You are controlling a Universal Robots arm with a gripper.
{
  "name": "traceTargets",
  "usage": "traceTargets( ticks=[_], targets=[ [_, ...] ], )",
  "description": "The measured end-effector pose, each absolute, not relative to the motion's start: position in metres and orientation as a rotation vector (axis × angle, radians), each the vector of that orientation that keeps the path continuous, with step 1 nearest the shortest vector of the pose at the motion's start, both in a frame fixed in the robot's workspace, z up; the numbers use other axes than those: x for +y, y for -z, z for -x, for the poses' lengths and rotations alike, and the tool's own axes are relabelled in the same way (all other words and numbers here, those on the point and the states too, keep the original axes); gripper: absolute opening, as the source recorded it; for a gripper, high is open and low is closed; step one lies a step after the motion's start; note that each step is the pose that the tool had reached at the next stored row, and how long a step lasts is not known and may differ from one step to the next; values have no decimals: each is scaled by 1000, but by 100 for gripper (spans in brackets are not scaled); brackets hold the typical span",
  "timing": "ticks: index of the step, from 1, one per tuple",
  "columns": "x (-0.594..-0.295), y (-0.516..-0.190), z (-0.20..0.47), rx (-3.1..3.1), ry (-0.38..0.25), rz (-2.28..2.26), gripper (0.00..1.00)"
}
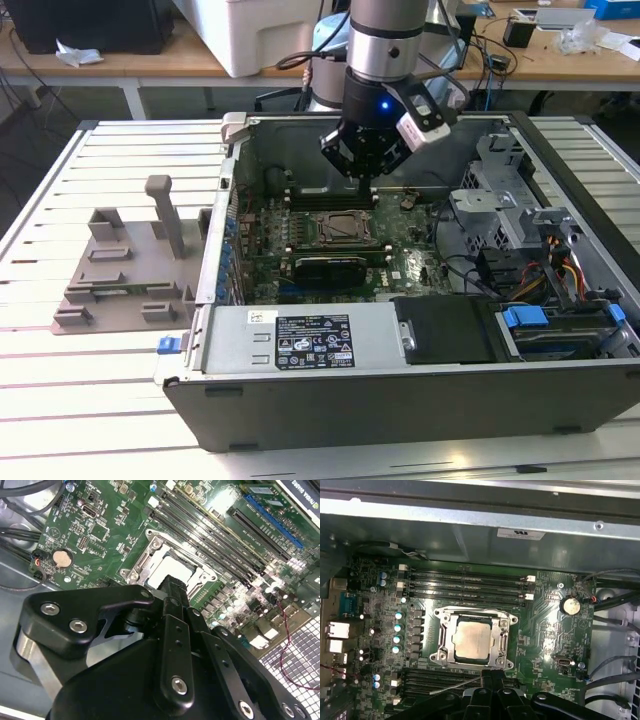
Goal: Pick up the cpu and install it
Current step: 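Install the second cpu locking lever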
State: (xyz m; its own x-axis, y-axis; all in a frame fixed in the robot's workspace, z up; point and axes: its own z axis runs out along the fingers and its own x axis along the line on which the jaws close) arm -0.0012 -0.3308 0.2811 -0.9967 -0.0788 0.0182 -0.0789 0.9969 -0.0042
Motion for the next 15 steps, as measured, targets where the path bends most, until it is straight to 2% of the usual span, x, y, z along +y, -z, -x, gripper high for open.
traceTargets(
  ticks=[7, 13, 15],
  targets=[
    [-335, -281, 1, -3121, 2, -123, 11],
    [-336, -281, 1, -3122, 142, -125, 11],
    [-344, -281, 2, -3120, 195, -125, 11]
  ],
)
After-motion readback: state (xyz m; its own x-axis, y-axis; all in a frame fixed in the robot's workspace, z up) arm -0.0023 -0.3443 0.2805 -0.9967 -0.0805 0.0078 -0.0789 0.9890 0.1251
